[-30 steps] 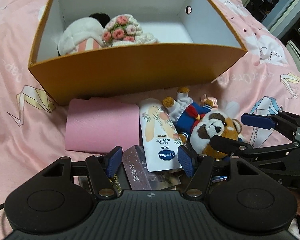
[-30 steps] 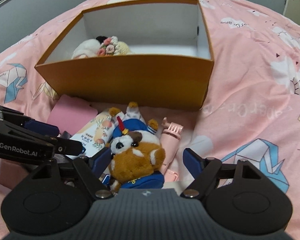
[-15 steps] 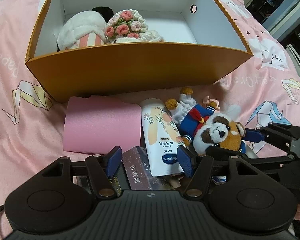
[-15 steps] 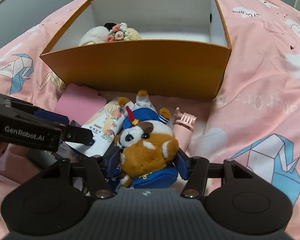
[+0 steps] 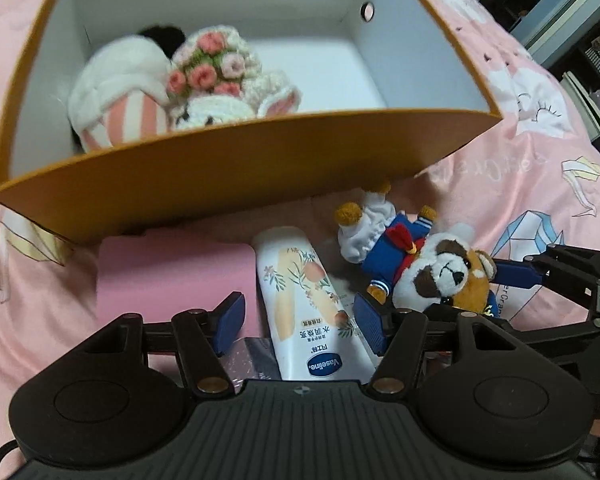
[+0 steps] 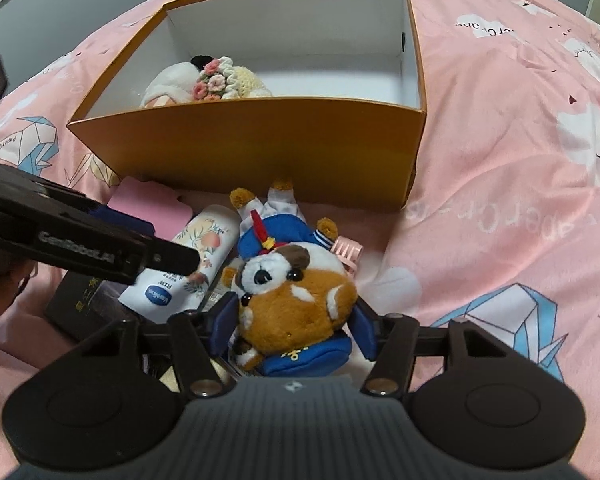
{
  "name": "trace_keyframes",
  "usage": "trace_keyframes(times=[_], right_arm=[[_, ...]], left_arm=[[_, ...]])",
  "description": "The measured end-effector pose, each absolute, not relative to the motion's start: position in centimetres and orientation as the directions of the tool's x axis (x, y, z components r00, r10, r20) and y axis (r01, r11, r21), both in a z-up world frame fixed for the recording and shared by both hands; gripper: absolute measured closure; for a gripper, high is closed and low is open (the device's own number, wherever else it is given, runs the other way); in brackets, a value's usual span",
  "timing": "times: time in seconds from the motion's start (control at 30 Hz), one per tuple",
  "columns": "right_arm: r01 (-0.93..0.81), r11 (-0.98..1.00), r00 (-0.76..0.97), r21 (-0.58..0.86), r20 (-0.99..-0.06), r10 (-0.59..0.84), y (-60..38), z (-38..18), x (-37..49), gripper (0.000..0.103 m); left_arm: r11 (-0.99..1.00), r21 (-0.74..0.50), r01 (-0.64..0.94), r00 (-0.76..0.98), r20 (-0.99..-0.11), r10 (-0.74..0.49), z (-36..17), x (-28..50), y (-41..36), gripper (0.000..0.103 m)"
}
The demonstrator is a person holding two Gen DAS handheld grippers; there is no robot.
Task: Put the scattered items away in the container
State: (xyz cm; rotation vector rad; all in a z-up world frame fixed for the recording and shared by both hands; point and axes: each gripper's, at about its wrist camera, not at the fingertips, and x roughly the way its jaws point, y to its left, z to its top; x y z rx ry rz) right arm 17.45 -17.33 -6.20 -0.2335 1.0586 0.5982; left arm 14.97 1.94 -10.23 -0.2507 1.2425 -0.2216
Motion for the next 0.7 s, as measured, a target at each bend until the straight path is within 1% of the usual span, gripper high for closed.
trace_keyframes(times=[0.1, 0.2, 0.3, 0.4, 0.47, 0.53, 0.6, 0.7], right_arm=[[-0.573, 0.813, 0.344, 0.100, -0.871, 0.350, -17.2, -6.3, 17.7, 0.041], [-0.576, 0.810, 0.337, 0.106, -0.872, 0.354, -17.1, -6.4, 18.1, 0.038], [-0.577, 0.809, 0.334, 0.110, -0.873, 0.356, -17.0, -6.5, 18.5, 0.034], [-0.574, 0.809, 0.322, 0.127, -0.873, 0.366, -17.1, -6.7, 18.9, 0.034], [-0.570, 0.810, 0.320, 0.137, -0.871, 0.372, -17.2, -6.7, 19.0, 0.034], [-0.563, 0.813, 0.316, 0.151, -0.869, 0.381, -17.5, -6.6, 19.1, 0.034], [-0.555, 0.815, 0.309, 0.169, -0.867, 0.390, -17.7, -6.6, 19.3, 0.034], [-0.549, 0.812, 0.291, 0.195, -0.867, 0.405, -17.8, -6.8, 19.7, 0.034]], left_arm=[[0.946, -0.323, 0.004, 0.268, -0.912, -0.312, -11.2, 15.6, 2.1, 0.037], [0.939, -0.344, -0.019, 0.239, -0.913, -0.329, -11.8, 16.1, 2.5, 0.039], [0.921, -0.387, -0.038, 0.213, -0.904, -0.371, -12.3, 16.8, 2.7, 0.046], [0.901, -0.428, -0.071, 0.189, -0.893, -0.409, -13.1, 17.5, 2.8, 0.048], [0.887, -0.454, -0.084, 0.186, -0.882, -0.434, -13.4, 17.7, 2.9, 0.054], [0.880, -0.465, -0.091, 0.189, -0.876, -0.443, -13.5, 17.7, 3.0, 0.055], [0.878, -0.470, -0.091, 0.200, -0.872, -0.446, -13.2, 17.6, 3.0, 0.058], [0.878, -0.469, -0.098, 0.203, -0.873, -0.444, -13.1, 17.7, 2.9, 0.059]])
